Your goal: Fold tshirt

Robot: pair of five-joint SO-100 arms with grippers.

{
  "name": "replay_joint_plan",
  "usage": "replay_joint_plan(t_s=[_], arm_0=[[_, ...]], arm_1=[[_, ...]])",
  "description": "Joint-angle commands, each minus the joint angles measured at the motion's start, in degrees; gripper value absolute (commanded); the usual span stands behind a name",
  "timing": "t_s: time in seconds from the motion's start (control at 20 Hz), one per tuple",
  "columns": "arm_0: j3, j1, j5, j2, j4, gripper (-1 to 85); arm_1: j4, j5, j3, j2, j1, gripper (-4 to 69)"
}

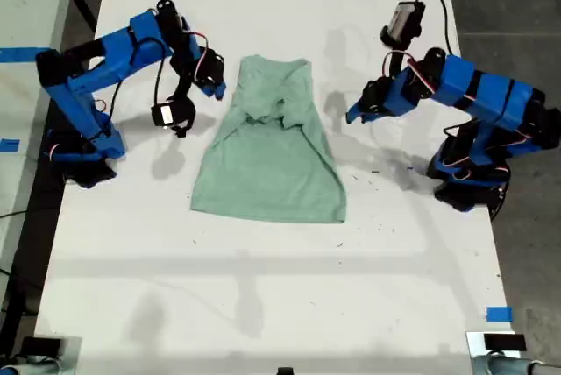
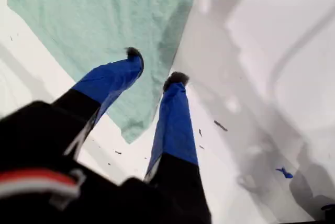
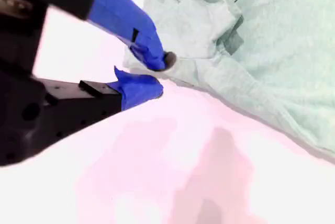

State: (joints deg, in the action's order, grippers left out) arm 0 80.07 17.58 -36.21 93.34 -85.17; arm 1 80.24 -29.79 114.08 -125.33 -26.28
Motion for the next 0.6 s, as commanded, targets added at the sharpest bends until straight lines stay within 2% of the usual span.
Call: replay_joint_plan(t_s=[0.0, 0.05, 0.15, 0.2, 0.3, 0.55], arm_0=[[24.0, -5.5, 6.7, 22.9, 5.7, 0.1], [30.6, -7.5, 9.8, 28.6, 6.9, 2.9], [40.2, -11.6, 14.9, 38.0, 9.0, 12.2], [42.7, -13.4, 16.2, 40.9, 9.3, 12.6], [43.9, -16.1, 18.1, 41.8, 8.8, 13.2], [42.2, -20.0, 19.4, 33.0, 13.9, 14.1]], arm_1=[[-0.4, 1.8, 0.5, -2.8, 5.3, 11.0], [-0.2, 2.2, 1.2, -2.8, 7.6, 11.8], [1.2, 3.5, 1.7, -2.8, 11.6, 21.8], [2.1, 4.4, 1.5, -2.5, 13.4, 27.4], [2.8, 6.4, 1.9, -1.3, 17.0, 32.9], [-2.9, 12.8, 6.5, 9.5, 25.8, 34.7]])
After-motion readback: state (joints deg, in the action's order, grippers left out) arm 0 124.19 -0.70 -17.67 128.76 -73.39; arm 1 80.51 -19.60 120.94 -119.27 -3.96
